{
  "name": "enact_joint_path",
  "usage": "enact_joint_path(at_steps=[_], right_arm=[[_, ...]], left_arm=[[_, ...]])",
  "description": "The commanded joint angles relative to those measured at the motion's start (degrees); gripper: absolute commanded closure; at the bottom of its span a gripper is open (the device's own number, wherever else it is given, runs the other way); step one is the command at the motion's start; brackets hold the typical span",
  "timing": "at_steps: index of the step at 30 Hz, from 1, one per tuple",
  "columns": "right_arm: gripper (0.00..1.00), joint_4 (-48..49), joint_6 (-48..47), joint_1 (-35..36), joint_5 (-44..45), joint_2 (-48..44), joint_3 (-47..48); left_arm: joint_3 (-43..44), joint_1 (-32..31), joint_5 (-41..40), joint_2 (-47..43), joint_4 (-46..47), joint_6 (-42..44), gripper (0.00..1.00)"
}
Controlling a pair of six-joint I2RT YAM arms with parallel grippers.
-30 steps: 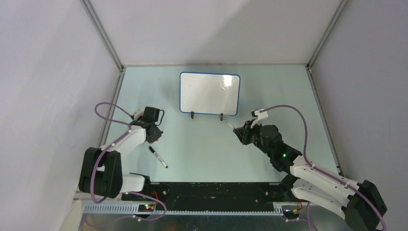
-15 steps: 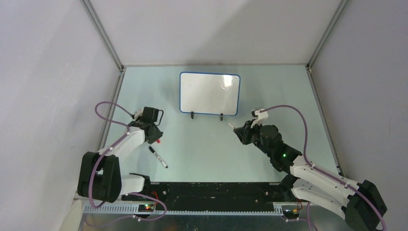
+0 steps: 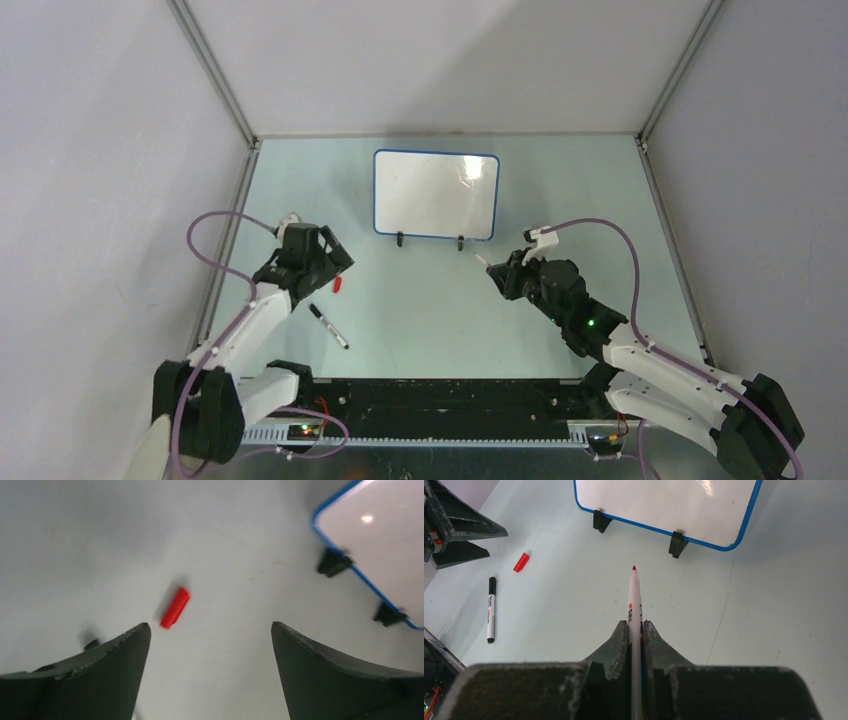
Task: Write a sentence on the whiteboard
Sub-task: Place the pen cap at the center of the board, then move the whiteboard to the center of the board.
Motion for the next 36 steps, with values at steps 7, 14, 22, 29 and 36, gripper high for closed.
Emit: enact_joint_path(at_steps=[7,14,22,29,36], right_arm=[[1.00,2.19,-0.28,0.09,1.85,-2.59,-1.13],[1.00,2.70,0.30,-0.02,0.53,-2.29,-1.34],[1.00,2.99,1.03,-0.05,-1.38,-2.42,-1.65],[1.00,4.05,1.54,-0.27,-1.77,-2.31,-2.91],[1.00,5.42,1.83,-0.52,-2.09,-0.26,-3.02]], left_arm=[[-15.59,-0.91,10.22,-15.66,42.23,7.92,0.01],[-12.68,-0.22,8.13,-13.10,45.61,20.31,0.01],[-2.47,8.24,22.58,2.91,49.92,17.77,0.01],[6.98,10.36,31.07,14.89,46.99,17.25,0.01],[5.97,13.46,36.39,18.65,56.86,18.51,0.01]])
